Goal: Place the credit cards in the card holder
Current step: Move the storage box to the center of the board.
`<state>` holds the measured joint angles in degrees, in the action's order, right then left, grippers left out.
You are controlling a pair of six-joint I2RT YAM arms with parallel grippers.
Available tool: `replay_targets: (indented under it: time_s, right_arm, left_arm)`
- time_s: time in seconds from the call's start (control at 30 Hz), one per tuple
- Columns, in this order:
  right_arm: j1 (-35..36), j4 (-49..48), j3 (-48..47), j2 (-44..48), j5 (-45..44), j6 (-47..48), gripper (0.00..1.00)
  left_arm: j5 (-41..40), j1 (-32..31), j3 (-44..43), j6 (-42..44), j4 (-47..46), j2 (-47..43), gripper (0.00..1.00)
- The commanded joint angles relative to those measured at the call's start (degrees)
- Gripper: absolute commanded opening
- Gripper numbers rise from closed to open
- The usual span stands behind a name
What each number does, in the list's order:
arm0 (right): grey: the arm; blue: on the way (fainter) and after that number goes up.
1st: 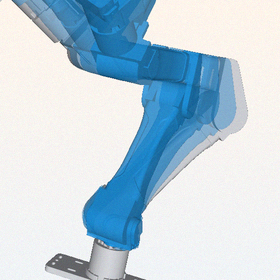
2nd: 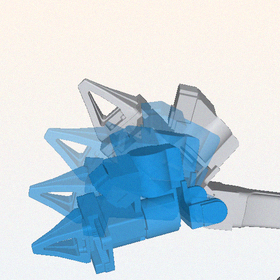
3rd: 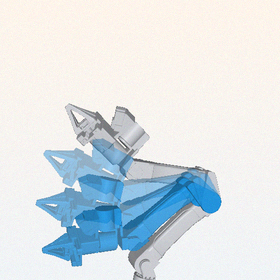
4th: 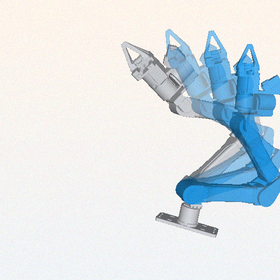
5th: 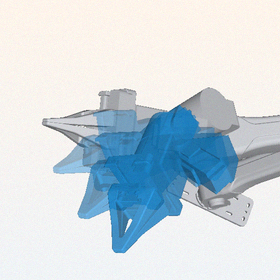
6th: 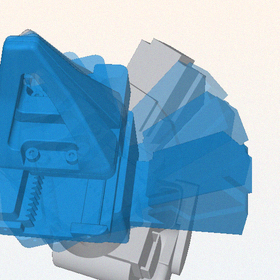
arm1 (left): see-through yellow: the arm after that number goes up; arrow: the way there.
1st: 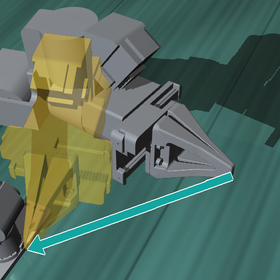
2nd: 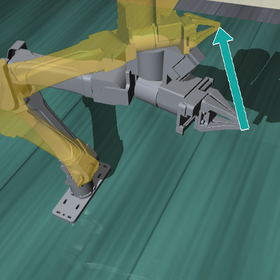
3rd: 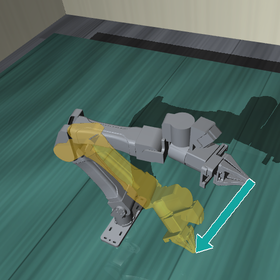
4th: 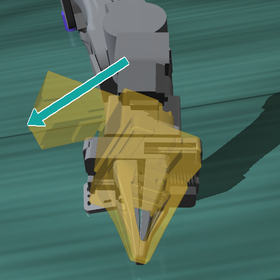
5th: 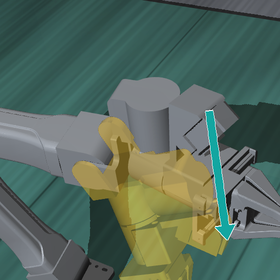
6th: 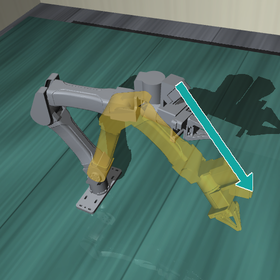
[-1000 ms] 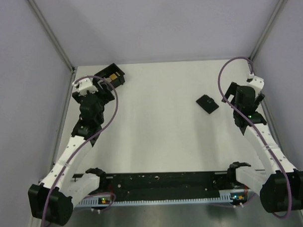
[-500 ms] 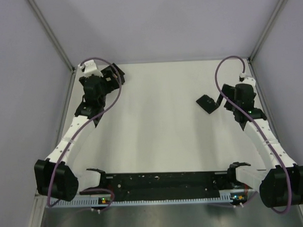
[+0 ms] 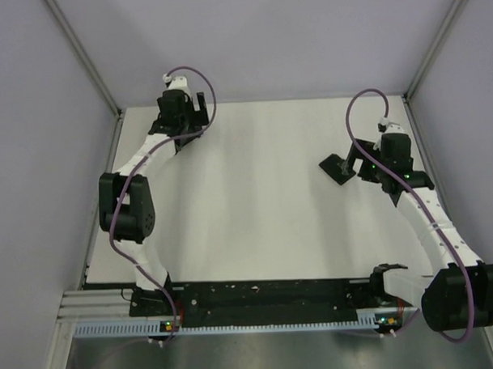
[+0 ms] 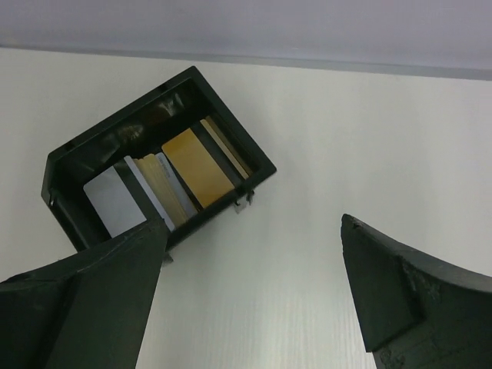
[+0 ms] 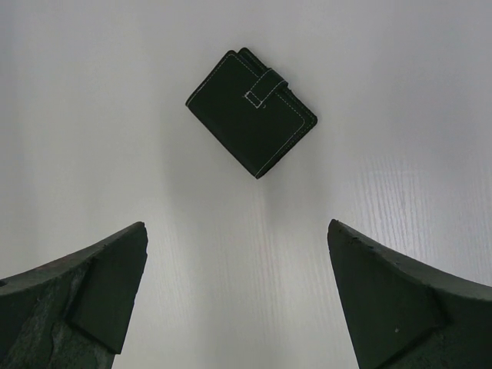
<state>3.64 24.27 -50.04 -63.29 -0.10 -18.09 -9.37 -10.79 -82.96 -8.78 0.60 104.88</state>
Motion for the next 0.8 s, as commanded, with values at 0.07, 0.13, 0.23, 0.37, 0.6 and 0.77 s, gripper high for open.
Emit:
replay_targets:
  time_s: [0.07,0.13,0.23,0.37,0.6,0.77]
  right_arm:
    - [0.14,2.01,-1.38,0.88,3.53,1.12,0.99]
    - [0.14,2.36,-1.02,0.80,3.44,1.12,0.99]
    - [0.23,2.44,-1.11,0.18,3.26,1.03,0.99]
    - [0.14,2.45,-1.64,-0.78,4.14,0.95,0.99]
    - [0.14,2.71,-1.73,-2.98,5.54,0.86,0.99]
    - [0.23,2.71,-1.64,-4.04,5.99,0.25,0.99]
  left_arm:
    - [8.03,5.33,-13.71,-0.54,5.19,10.25,0.98]
    - [9.10,5.86,-16.17,-1.15,7.47,12.70,0.98]
    - [12.26,6.30,-18.03,-1.95,10.12,15.52,0.98]
    - [16.21,6.39,-18.73,-2.82,11.96,19.04,0.98]
    - [22.37,6.30,-18.38,-2.83,13.63,20.28,0.97]
    - [30.18,5.60,-16.54,-2.91,14.60,20.10,0.92]
